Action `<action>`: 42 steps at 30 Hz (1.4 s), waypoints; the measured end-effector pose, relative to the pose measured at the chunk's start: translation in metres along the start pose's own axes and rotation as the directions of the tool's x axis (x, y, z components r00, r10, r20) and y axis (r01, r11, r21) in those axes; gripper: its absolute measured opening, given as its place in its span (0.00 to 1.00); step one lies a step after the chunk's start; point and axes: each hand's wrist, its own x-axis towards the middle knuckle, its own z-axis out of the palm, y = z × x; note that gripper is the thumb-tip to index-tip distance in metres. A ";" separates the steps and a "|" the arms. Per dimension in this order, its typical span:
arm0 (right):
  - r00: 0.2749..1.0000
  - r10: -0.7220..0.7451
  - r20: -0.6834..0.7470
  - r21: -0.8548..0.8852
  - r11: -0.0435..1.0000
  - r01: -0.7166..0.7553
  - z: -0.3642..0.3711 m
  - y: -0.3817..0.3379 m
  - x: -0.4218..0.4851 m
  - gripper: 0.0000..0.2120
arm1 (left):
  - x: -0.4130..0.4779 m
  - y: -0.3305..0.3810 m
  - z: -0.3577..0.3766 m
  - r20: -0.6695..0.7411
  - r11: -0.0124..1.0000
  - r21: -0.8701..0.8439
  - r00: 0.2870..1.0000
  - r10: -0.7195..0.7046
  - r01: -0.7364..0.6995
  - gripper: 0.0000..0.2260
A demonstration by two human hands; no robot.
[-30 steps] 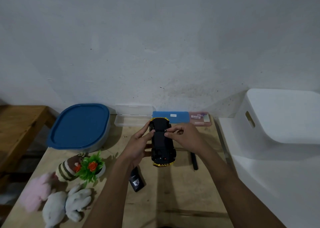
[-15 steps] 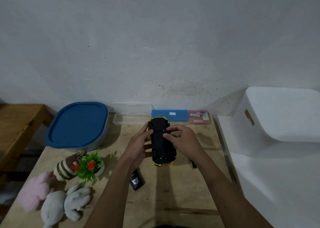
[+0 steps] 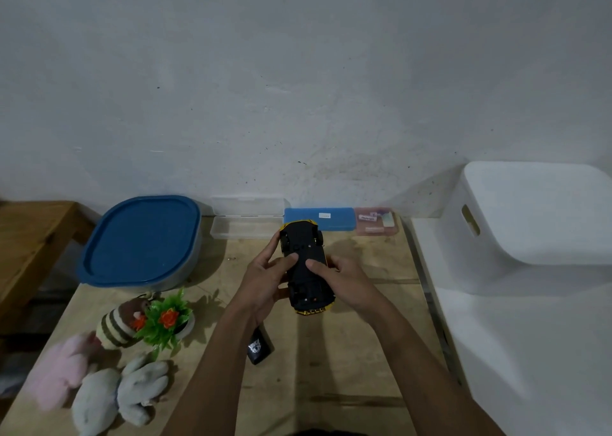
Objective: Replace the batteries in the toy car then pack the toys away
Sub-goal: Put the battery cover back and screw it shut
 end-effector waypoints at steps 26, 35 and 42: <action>0.871 -0.230 -0.433 -0.171 0.970 0.171 -0.032 0.035 -0.018 0.06 | 0.005 0.002 0.006 -0.104 0.992 0.010 0.987 0.122 -0.122 0.28; 0.871 -0.410 -0.272 -0.379 0.877 0.294 -0.020 0.005 -0.024 0.08 | 0.006 0.003 0.004 -0.132 0.985 0.053 0.976 0.172 -0.166 0.29; 0.862 -0.413 -0.292 -0.421 0.865 0.272 -0.017 0.003 -0.024 0.09 | 0.004 0.004 0.002 -0.121 0.983 0.063 0.976 0.181 -0.174 0.29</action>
